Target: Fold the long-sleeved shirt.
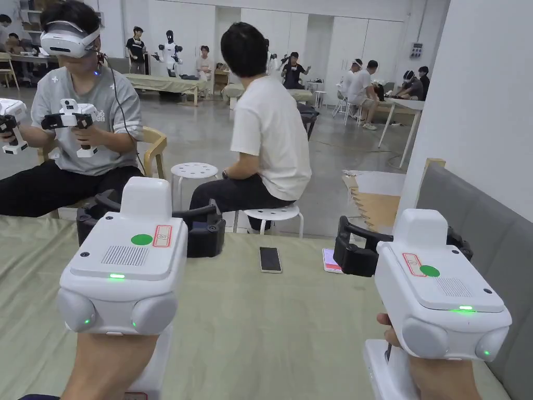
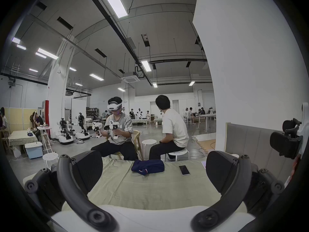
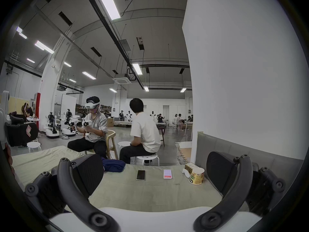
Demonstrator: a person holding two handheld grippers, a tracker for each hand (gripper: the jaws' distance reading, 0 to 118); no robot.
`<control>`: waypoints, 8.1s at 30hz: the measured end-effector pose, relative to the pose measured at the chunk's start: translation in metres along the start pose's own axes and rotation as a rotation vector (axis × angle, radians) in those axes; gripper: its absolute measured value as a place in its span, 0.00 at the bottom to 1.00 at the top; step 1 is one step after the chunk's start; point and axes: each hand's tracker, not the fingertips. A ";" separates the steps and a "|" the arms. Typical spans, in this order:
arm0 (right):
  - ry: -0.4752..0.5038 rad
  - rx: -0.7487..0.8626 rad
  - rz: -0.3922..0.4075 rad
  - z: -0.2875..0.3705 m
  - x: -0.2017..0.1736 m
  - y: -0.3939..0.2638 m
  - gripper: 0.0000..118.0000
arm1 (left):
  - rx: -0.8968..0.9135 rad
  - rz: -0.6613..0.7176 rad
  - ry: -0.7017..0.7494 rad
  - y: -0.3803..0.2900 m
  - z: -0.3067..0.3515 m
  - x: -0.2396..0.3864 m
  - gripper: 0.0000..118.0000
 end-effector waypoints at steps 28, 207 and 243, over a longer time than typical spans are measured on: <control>-0.010 0.005 0.041 0.004 0.001 -0.006 1.00 | 0.004 0.040 -0.027 -0.002 0.002 0.003 0.94; -0.046 -0.504 -0.110 0.128 0.091 -0.191 0.00 | -0.632 0.109 -0.110 -0.215 0.076 0.056 0.07; -0.016 -0.823 -0.413 0.127 0.128 -0.302 0.02 | -1.323 0.140 -0.411 -0.353 -0.140 0.118 0.83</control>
